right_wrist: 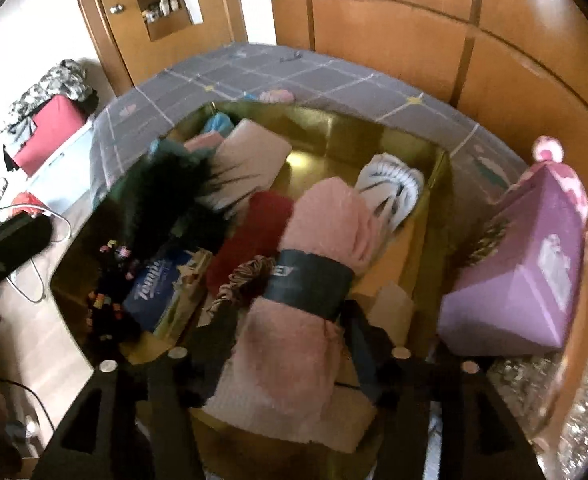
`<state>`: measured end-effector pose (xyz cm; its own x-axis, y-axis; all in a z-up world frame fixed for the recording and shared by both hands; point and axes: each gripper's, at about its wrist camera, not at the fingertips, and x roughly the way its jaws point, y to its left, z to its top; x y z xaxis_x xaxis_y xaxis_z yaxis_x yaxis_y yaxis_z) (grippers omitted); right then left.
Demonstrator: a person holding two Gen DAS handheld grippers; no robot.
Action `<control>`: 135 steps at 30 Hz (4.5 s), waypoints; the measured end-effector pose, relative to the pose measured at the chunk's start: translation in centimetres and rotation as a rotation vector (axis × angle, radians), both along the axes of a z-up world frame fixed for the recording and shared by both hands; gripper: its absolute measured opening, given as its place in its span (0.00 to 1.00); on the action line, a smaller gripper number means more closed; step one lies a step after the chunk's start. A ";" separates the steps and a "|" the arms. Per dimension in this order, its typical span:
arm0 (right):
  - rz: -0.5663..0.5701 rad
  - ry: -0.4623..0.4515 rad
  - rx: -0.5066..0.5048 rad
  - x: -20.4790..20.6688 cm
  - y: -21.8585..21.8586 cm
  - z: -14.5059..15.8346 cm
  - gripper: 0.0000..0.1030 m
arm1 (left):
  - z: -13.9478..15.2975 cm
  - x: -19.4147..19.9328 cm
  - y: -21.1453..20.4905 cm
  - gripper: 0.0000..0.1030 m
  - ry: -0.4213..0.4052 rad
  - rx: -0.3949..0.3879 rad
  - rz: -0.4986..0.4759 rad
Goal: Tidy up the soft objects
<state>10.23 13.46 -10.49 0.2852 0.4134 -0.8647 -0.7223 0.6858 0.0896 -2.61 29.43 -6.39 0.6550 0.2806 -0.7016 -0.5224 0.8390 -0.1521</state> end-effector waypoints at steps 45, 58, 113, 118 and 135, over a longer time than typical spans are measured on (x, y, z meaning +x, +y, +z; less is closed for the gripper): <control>-0.475 -0.361 0.126 -7.1 -14.0 5.7 0.61 | 2.4 -0.6 -12.1 1.00 -0.037 0.164 -0.135; -0.493 -0.369 0.127 -7.1 -14.4 5.8 0.61 | 2.4 -0.5 -12.1 1.00 -0.035 0.160 -0.129; -0.510 -0.385 0.135 -7.4 -14.6 5.9 0.61 | 2.1 -0.4 -12.5 1.00 -0.019 0.151 -0.144; -0.513 -0.385 0.135 -7.4 -14.5 5.9 0.61 | 2.1 -0.4 -12.5 1.00 -0.018 0.150 -0.145; -0.516 -0.382 0.132 -7.4 -14.5 5.8 0.61 | 2.0 -0.5 -12.4 1.00 -0.018 0.152 -0.148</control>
